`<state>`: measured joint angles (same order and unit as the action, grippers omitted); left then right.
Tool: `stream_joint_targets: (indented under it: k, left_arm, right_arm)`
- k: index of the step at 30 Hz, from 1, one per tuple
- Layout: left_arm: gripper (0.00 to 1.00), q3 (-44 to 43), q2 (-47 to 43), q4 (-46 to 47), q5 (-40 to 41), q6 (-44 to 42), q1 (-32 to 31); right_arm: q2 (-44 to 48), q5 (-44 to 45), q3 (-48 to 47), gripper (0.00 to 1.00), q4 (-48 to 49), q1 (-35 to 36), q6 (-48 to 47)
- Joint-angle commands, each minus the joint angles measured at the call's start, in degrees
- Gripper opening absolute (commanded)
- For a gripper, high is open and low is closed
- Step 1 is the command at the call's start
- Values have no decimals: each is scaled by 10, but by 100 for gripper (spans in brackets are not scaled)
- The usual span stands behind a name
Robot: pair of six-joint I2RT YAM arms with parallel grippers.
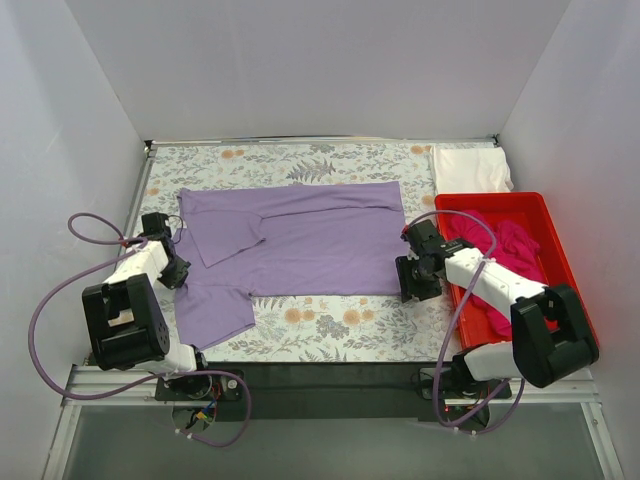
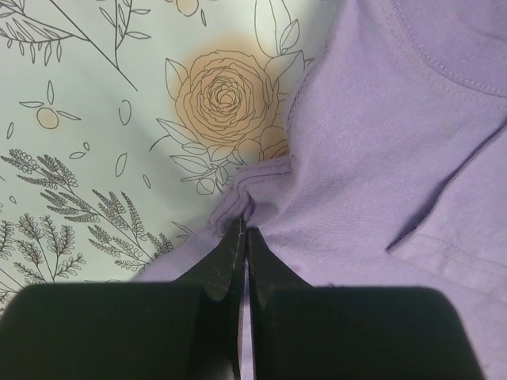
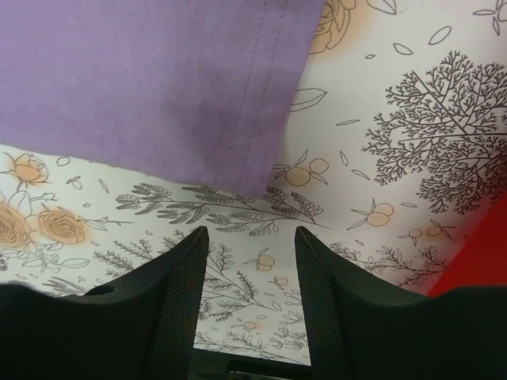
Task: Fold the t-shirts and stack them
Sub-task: Fold the tshirt
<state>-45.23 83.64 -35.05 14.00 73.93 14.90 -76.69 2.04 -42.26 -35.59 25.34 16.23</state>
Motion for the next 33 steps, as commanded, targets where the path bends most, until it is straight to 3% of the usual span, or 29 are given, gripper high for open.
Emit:
stream_joint_targets:
  k: [1, 11, 20, 23, 27, 33]
  left_arm:
    - [0, 10, -31, -1, -5, 0, 2]
    - [0, 1, -36, -5, 0, -3, 2]
    - [0, -12, -24, -11, 2, -5, 2]
    - [0, -13, -25, -11, 1, -7, 3]
    - [0, -7, -25, -11, 0, -9, 2]
    - [0, -7, -23, -11, 2, -11, 2]
  right_arm:
    - [-22, 29, -7, 47, 20, 5, -3]
    - [-74, 30, -27, 43, 45, 18, -27]
    - [-96, 11, -29, 27, 65, 23, -43]
    - [-98, 6, -35, 28, 65, 23, -52]
    - [-100, -16, -39, 37, 63, 25, -59]
    - [-108, -15, -39, 36, 63, 26, -66]
